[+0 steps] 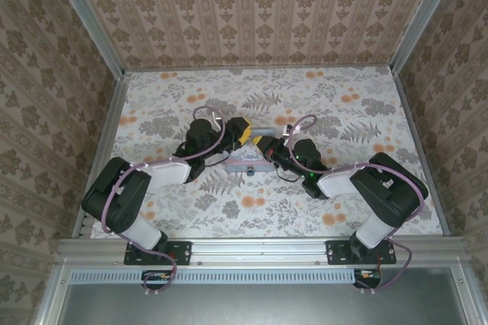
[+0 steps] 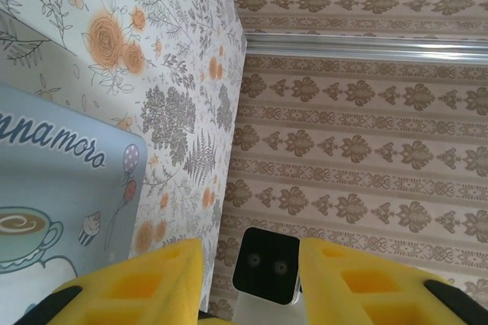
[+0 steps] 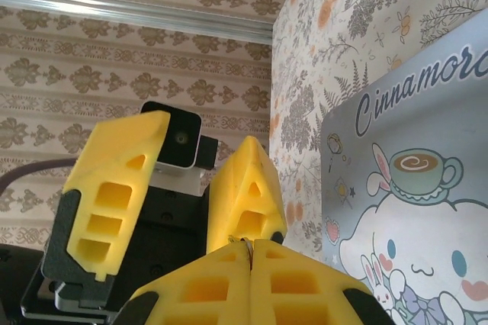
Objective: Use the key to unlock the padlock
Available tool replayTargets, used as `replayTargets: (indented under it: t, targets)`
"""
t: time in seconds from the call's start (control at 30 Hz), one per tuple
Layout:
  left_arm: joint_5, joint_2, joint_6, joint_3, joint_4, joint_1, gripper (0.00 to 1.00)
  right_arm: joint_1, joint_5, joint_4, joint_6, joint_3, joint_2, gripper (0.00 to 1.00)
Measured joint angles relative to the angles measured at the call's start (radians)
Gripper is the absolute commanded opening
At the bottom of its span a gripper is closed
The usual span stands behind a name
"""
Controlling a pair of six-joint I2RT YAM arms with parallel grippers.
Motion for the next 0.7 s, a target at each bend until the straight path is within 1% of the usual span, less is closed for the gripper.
replayTargets:
  t: [0.27, 0.37, 0.63, 0.7]
  targets:
    - [-0.006, -0.006, 0.015, -0.025, -0.008, -0.008, 0.35, 0.000, 0.023, 0.037, 0.025, -0.003, 0.006, 0.00]
    - [-0.008, -0.006, 0.026, -0.026, -0.009, -0.008, 0.33, 0.000, 0.023, 0.041, 0.026, -0.003, 0.007, 0.00]
    - [-0.018, -0.006, 0.038, -0.026, -0.009, -0.013, 0.22, 0.000, 0.023, 0.051, 0.033, -0.003, 0.027, 0.00]
    - [-0.018, -0.006, 0.039, -0.026, -0.009, -0.014, 0.21, 0.000, 0.023, 0.055, 0.037, -0.003, 0.030, 0.00]
